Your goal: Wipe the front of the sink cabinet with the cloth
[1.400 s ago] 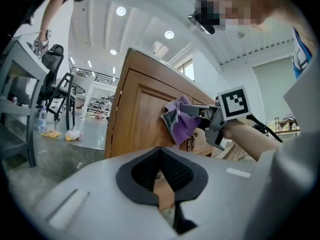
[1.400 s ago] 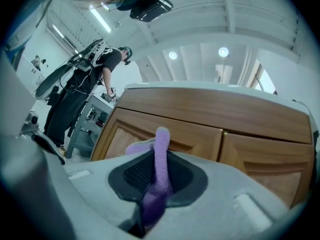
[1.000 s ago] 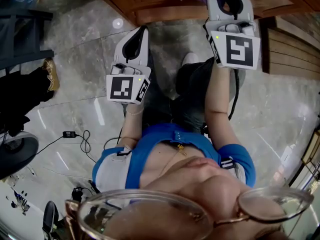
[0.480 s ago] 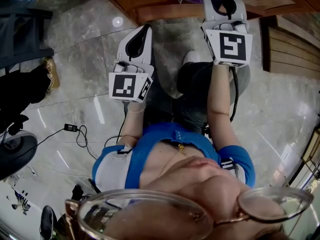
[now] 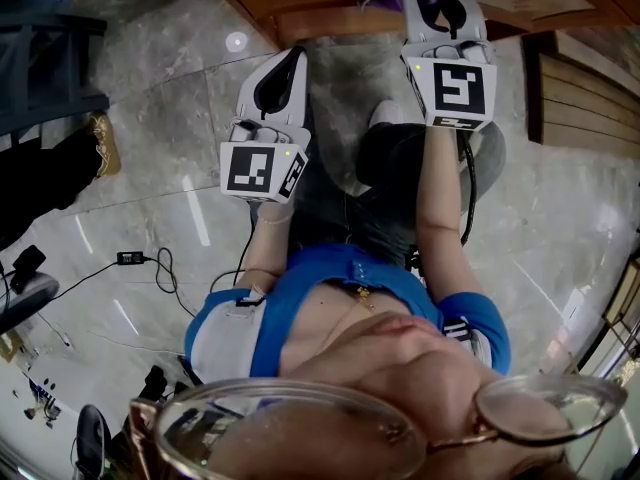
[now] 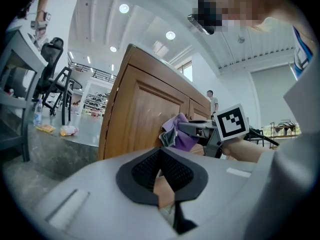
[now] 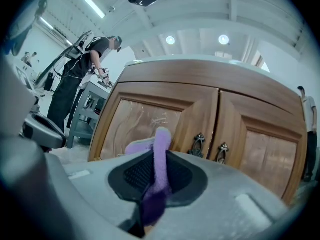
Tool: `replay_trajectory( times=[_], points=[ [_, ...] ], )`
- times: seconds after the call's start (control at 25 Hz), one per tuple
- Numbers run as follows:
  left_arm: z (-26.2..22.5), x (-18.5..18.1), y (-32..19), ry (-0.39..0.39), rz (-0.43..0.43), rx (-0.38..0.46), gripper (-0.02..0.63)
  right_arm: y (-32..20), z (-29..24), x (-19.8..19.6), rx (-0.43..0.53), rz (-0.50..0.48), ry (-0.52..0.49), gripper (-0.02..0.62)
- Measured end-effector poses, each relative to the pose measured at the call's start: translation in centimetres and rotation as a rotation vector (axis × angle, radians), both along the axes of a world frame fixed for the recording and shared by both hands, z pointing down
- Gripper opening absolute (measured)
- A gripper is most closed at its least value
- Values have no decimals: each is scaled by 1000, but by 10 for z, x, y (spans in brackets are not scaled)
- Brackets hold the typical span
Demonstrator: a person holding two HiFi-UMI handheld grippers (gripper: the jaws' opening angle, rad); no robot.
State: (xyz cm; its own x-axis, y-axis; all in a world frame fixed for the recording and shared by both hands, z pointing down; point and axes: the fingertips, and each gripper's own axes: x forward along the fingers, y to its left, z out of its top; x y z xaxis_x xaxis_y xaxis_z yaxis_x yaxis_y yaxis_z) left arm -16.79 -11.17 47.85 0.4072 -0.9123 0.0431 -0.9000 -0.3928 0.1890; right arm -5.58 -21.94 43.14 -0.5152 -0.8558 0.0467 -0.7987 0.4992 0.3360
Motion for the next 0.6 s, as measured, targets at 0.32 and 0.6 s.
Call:
replay_trajectory(
  times=[0.32,0.6],
  points=[
    [-1,-9,3,-2,-25,7,2,8,0,-28,0,-80,1,52],
    [-5,-21,9,-6,-74,12,2,15,5,-74,-16,-198,14,52]
  ],
)
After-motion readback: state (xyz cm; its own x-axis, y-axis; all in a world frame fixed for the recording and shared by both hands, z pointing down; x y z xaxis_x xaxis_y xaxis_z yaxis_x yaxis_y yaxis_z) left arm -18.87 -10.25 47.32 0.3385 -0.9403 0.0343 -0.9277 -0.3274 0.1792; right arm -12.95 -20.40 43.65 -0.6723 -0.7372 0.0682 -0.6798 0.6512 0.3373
